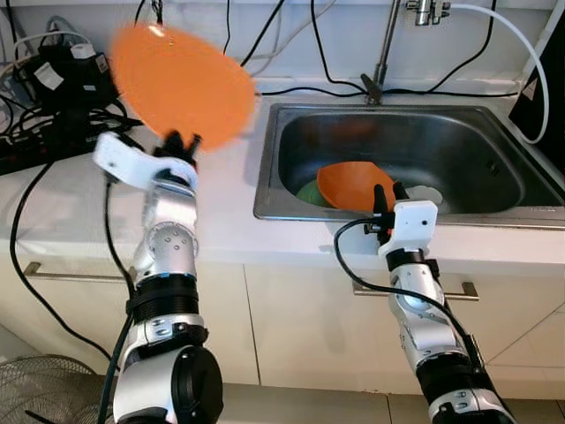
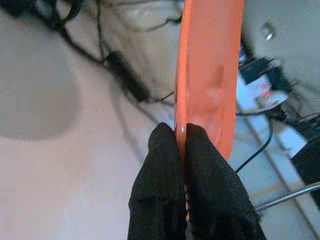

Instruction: Kitchen organization

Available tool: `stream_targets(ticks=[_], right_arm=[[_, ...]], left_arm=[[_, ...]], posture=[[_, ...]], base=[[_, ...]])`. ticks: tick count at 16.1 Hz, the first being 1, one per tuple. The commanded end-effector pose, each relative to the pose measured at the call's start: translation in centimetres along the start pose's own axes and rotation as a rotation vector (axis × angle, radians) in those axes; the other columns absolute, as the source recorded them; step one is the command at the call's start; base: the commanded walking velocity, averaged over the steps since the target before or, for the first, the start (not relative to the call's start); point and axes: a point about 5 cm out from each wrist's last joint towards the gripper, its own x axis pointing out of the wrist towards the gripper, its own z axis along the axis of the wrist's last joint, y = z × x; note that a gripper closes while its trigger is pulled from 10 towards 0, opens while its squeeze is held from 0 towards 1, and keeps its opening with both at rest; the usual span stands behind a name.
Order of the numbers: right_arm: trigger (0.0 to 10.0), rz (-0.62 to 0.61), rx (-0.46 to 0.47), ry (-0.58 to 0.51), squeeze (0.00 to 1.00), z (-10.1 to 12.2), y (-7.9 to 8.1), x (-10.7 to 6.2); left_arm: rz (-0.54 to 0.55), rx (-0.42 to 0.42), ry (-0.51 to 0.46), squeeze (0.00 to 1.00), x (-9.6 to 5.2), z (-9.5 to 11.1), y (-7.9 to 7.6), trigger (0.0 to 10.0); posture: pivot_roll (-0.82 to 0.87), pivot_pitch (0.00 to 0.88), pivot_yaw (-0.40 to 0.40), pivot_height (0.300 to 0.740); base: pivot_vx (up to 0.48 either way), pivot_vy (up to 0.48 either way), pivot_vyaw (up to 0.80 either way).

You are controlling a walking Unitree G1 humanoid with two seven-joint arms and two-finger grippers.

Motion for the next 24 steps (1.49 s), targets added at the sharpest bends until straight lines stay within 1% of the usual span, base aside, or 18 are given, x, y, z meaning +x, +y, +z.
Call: stream_targets(ticks=[1, 2, 3, 5, 6, 8, 9, 10, 11, 14, 15, 16, 18, 22, 23, 24], right_arm=[[10.0, -0.004, 0.005, 0.018, 0.00, 0.0, 0.0, 0.3], [10.0, -0.004, 0.005, 0.018, 0.00, 0.0, 0.0, 0.4], [10.0, -0.004, 0.006, 0.016, 0.00, 0.0, 0.0, 0.4], [10.0, -0.002, 0.005, 0.014, 0.00, 0.1, 0.1, 0.5], [10.0, -0.004, 0.010, 0.016, 0.00, 0.1, 0.1, 0.5], [10.0, -0.036, 0.103, 0.044, 0.00, 0.5, -0.3, 1.2], [10.0, -0.037, 0.132, 0.052, 0.00, 0.6, -0.3, 1.4], [10.0, -0.036, 0.182, 0.057, 0.67, 1.1, -0.3, 1.9], [10.0, -0.035, 0.208, 0.062, 1.00, 1.2, -0.2, 2.1], [10.0, -0.080, 0.329, 0.070, 1.00, 2.1, -0.4, 2.9], [10.0, -0.089, 0.430, 0.088, 0.51, 2.5, -0.5, 3.3], [10.0, -0.089, 0.477, 0.088, 0.00, 2.8, -0.4, 3.5], [10.0, -0.080, 0.539, 0.087, 0.00, 3.4, -0.4, 3.7], [10.0, -0.043, 0.720, 0.128, 0.00, 3.9, 0.1, 4.0], [10.0, -0.036, 0.737, 0.131, 0.00, 3.9, 0.2, 3.9], [10.0, -0.009, 0.786, 0.140, 0.00, 4.0, 0.4, 3.9]], left_arm=[[-0.114, 0.023, -0.036, 0.00, -0.1, 0.8, -2.0, 10.0], [-0.129, 0.032, -0.027, 0.00, -0.2, 0.6, -2.2, 10.0], [-0.158, 0.041, 0.003, 0.00, -0.4, 0.0, -2.6, 10.0], [-0.201, 0.041, 0.053, 0.00, -0.8, -1.1, -3.0, 10.0], [-0.207, 0.037, 0.064, 0.00, -0.9, -1.4, -3.1, 10.0], [-0.233, 0.032, 0.127, 0.00, -1.7, -3.0, -3.4, 10.0], [-0.231, 0.030, 0.148, 0.00, -1.9, -3.5, -3.3, 10.0], [-0.230, 0.029, 0.191, 0.00, -2.3, -4.4, -3.1, 10.0], [-0.231, 0.030, 0.205, 0.00, -2.4, -4.8, -3.0, 10.0], [-0.237, 0.021, 0.252, 0.00, -3.1, -6.1, -2.9, 10.0], [-0.245, 0.037, 0.285, 0.00, -3.5, -6.8, -2.8, 10.0], [-0.247, 0.039, 0.305, 0.00, -3.7, -7.3, -2.7, 10.0], [-0.265, 0.047, 0.345, 0.00, -4.2, -8.1, -2.8, 10.0], [-0.323, 0.031, 0.401, 0.00, -4.9, -9.0, -3.5, 10.0], [-0.331, 0.029, 0.406, 0.00, -4.9, -9.1, -3.5, 10.0], [-0.352, 0.023, 0.418, 0.00, -5.1, -9.3, -3.8, 10.0]], posture=[[0.07, 0.013, 0.048, 0.740], [0.07, 0.013, 0.048, 0.740], [0.06, 0.014, 0.048, 0.740], [0.06, 0.014, 0.051, 0.740], [0.06, 0.014, 0.051, 0.740], [0.06, 0.018, 0.054, 0.740], [0.06, 0.019, 0.054, 0.740], [0.06, 0.019, 0.054, 0.740], [0.06, 0.019, 0.054, 0.740], [0.06, 0.021, 0.058, 0.740], [0.06, 0.022, 0.059, 0.740], [0.06, 0.020, 0.059, 0.740], [0.05, 0.024, 0.062, 0.740], [0.06, 0.023, 0.063, 0.740], [0.05, 0.023, 0.064, 0.740], [0.05, 0.023, 0.064, 0.740]], base=[[0.000, 0.000, 0.00], [0.000, 0.000, 0.00], [0.000, 0.000, 0.00], [0.000, 0.000, 0.00], [0.000, 0.000, 0.00], [0.000, 0.000, 0.00], [0.000, 0.000, 0.00], [0.000, 0.000, 0.00], [0.000, 0.000, 0.00], [0.000, 0.000, 0.00], [0.000, 0.000, 0.00], [0.000, 0.000, 0.00], [0.000, 0.000, 0.00], [0.000, 0.000, 0.00], [0.000, 0.000, 0.00], [0.000, 0.000, 0.00]])
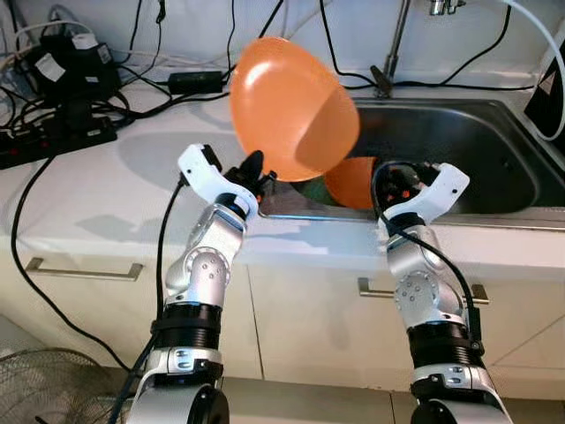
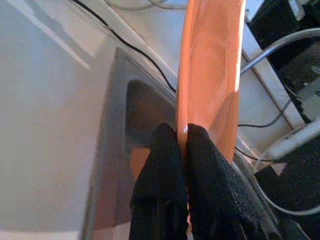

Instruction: Kitchen organization

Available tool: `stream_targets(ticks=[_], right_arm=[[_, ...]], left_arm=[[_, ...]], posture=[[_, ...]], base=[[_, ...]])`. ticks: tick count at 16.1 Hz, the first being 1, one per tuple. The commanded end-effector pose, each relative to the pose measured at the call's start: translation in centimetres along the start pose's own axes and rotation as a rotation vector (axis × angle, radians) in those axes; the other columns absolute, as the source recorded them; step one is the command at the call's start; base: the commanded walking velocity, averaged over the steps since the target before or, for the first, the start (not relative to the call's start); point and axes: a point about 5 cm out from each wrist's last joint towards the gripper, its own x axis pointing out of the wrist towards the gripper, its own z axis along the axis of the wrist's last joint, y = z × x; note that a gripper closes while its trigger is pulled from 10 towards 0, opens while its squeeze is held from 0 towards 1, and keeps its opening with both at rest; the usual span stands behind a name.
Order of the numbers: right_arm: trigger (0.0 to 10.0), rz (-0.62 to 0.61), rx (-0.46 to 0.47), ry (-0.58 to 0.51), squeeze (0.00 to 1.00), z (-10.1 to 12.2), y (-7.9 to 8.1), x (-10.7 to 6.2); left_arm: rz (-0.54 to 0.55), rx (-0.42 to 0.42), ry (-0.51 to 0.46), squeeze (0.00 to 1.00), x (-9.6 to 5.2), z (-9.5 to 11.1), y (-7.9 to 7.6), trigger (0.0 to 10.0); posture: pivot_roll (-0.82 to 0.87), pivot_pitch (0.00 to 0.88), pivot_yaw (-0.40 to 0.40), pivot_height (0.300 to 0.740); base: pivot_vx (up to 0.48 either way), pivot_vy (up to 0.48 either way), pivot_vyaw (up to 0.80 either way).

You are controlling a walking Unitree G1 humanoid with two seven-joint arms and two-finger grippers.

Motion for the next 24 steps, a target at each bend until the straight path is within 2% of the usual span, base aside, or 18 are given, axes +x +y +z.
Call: stream_targets(ticks=[1, 2, 9, 16, 24], right_arm=[[10.0, 0.041, 0.053, -0.005, 0.00, 0.5, 0.8, 0.2], [10.0, 0.057, 0.091, 0.013, 0.00, 0.4, 1.0, 0.1], [10.0, 0.069, 0.147, 0.030, 0.00, 0.4, 0.8, -0.2], [10.0, 0.086, 0.166, 0.039, 0.00, 0.3, 0.9, -0.3], [10.0, 0.072, 0.190, 0.025, 0.00, 0.5, 0.7, -0.2]], left_arm=[[-0.099, -0.076, 0.002, 0.00, -0.1, -1.4, -2.5, 10.0], [-0.127, -0.086, 0.014, 0.00, -0.2, -1.6, -2.9, 10.0], [-0.193, -0.136, 0.058, 0.00, -0.5, -2.2, -3.4, 10.0], [-0.258, -0.133, 0.097, 0.00, -0.8, -2.7, -4.3, 10.0], [-0.291, -0.140, 0.141, 0.00, -1.1, -3.2, -4.5, 10.0]], posture=[[0.05, 0.023, 0.064, 0.740], [0.06, 0.025, 0.063, 0.740], [0.05, 0.014, 0.068, 0.740], [0.05, 0.000, 0.071, 0.740], [0.05, 0.000, 0.073, 0.740]], base=[[0.000, 0.000, 0.00], [0.000, 0.000, 0.00], [0.000, 0.000, 0.00], [0.000, 0.000, 0.00], [0.000, 0.000, 0.00]])
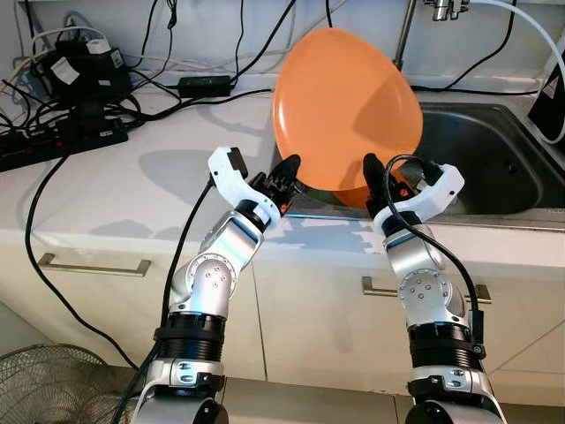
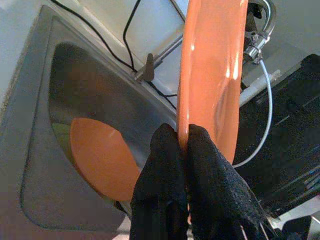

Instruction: Kitchen organization

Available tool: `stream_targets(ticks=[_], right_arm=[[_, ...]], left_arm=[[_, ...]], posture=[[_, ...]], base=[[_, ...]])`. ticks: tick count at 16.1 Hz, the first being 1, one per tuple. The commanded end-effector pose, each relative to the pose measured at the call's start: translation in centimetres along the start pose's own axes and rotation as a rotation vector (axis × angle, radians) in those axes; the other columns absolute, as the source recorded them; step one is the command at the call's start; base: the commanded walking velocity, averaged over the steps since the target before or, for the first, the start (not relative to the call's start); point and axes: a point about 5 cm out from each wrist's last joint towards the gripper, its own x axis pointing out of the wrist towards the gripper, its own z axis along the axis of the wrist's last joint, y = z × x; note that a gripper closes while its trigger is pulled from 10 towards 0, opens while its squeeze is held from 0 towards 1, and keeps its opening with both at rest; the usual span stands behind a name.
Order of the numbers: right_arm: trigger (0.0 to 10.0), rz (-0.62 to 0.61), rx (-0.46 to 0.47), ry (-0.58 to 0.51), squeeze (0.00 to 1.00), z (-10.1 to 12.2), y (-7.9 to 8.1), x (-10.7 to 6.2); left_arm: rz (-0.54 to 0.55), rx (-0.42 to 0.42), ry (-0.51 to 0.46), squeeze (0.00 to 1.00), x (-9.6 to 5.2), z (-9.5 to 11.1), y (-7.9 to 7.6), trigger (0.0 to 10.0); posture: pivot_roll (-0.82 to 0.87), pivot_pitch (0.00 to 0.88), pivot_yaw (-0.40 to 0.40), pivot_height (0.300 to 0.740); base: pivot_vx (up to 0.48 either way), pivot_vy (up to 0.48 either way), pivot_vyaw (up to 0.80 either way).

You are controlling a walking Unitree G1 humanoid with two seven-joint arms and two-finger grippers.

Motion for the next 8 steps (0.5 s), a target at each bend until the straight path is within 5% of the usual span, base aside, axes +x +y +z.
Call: stream_targets(ticks=[1, 2, 3, 8], right_arm=[[3.2, 0.006, 0.021, -0.015, 0.00, 0.31, 0.19, -0.01], [3.2, 0.006, 0.025, -0.017, 0.00, 0.34, 0.18, -0.02], [0.0, 0.004, 0.033, -0.024, 0.00, 0.43, 0.17, -0.03], [0.0, -0.005, 0.072, -0.042, 0.00, 0.82, 0.02, -0.03]], left_arm=[[-0.090, -0.073, -0.004, 0.00, 0.37, -1.40, -2.25, 10.0], [-0.090, -0.073, -0.003, 0.00, 0.36, -1.40, -2.24, 10.0], [-0.086, -0.074, -0.003, 0.00, 0.32, -1.41, -2.16, 10.0], [-0.072, -0.065, -0.001, 0.00, 0.21, -1.47, -1.95, 10.0]], posture=[[0.05, 0.000, 0.073, 0.740], [0.05, 0.000, 0.073, 0.740], [0.05, 0.001, 0.072, 0.740], [0.05, 0.013, 0.068, 0.740]], base=[[0.000, 0.000, 0.00], [0.000, 0.000, 0.00], [0.000, 0.000, 0.00], [0.000, 0.000, 0.00]])
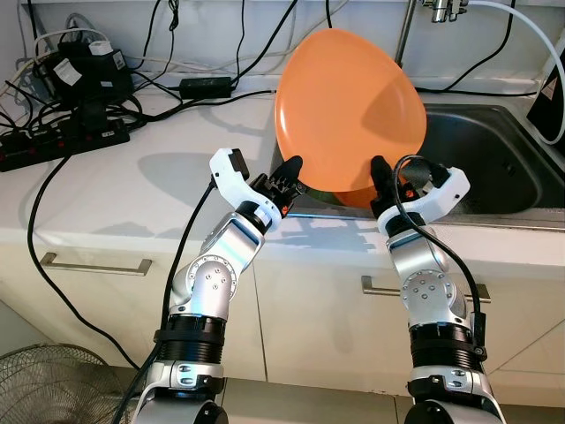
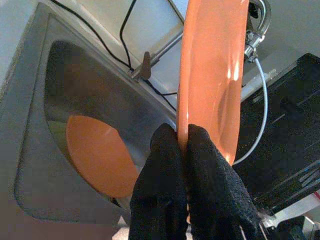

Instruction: Kitchen organization

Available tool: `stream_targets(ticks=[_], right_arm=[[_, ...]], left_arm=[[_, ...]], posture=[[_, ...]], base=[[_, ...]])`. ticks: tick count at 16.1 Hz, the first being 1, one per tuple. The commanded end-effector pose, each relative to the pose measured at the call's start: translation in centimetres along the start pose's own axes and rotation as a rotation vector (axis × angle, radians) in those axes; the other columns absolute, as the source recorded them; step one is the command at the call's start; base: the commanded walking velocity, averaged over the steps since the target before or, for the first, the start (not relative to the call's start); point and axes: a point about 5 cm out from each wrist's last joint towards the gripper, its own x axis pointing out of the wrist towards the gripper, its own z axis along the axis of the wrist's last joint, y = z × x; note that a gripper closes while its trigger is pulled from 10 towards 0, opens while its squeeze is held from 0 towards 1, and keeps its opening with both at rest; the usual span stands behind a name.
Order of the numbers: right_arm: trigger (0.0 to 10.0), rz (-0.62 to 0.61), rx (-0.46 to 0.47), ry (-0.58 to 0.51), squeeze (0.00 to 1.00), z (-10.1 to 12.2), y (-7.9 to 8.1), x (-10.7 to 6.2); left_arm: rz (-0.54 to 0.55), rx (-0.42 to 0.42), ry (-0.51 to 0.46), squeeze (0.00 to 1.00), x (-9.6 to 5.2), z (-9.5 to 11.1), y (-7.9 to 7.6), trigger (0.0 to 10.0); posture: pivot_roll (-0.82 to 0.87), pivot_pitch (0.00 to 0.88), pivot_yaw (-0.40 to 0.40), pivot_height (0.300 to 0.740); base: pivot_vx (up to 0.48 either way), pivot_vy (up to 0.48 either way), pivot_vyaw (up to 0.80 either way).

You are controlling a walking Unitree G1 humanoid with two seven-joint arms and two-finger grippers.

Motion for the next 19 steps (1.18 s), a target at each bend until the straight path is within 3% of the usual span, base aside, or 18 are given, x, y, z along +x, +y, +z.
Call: stream_targets(ticks=[1, 10, 11, 19], right_arm=[[0.0, 0.011, 0.020, -0.023, 0.00, 0.6, 0.4, 0.1], [0.0, 0.023, 0.116, -0.062, 0.00, 1.4, 0.6, 0.1], [0.0, 0.025, 0.124, -0.065, 0.00, 1.4, 0.6, 0.1], [0.0, 0.019, 0.179, -0.084, 0.00, 1.8, 0.6, 0.2]], left_arm=[[-0.063, -0.053, -0.005, 0.00, 0.3, -1.3, -1.8, 10.0], [-0.029, -0.027, 0.050, 0.00, 0.3, -2.3, -0.9, 10.0], [-0.029, -0.026, 0.057, 1.00, 0.3, -2.5, -0.9, 10.0], [-0.024, 0.046, 0.105, 1.00, 0.2, -3.1, -0.7, 10.0]], posture=[[0.05, 0.015, 0.067, 0.740], [0.05, 0.025, 0.065, 0.740], [0.05, 0.025, 0.065, 0.740], [0.05, 0.025, 0.065, 0.740]], base=[[0.000, 0.000, 0.00], [0.000, 0.000, 0.00], [0.000, 0.000, 0.00], [0.000, 0.000, 0.00]])
